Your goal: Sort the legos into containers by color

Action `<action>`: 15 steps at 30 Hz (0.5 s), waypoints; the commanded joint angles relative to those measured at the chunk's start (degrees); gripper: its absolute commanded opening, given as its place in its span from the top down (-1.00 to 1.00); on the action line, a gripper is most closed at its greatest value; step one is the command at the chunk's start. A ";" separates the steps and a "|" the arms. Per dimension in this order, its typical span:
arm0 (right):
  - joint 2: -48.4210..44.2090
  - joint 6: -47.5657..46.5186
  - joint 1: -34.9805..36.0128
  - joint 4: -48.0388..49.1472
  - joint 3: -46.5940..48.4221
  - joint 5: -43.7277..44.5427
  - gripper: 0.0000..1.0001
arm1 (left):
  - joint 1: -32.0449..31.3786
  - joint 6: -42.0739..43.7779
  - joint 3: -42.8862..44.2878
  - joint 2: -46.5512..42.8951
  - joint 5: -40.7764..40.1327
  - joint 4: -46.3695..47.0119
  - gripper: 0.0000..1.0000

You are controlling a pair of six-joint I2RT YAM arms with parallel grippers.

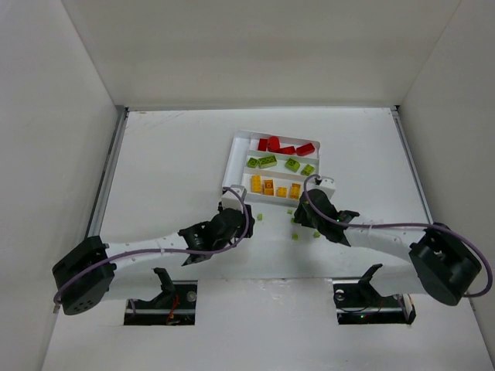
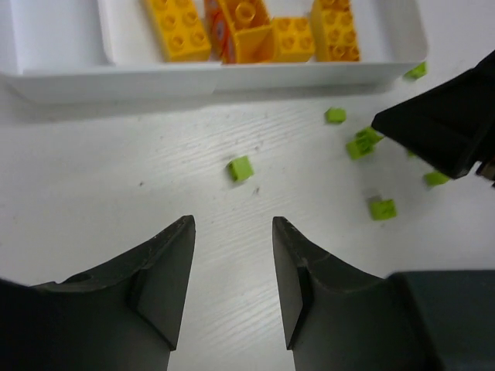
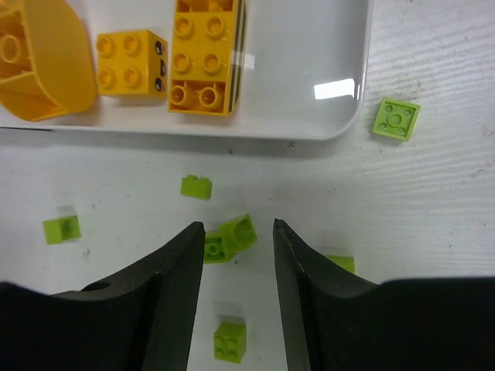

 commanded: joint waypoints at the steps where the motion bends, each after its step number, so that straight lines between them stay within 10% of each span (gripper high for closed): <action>1: 3.46 -0.17 0.41 -1.14 4.49 1.43 0.09 | -1.37 -4.23 -3.06 -2.71 -5.91 4.03 0.15; 15: 9.54 0.97 1.37 -4.39 8.62 2.31 0.68 | -2.25 -3.18 -4.30 3.16 -3.54 9.04 -0.05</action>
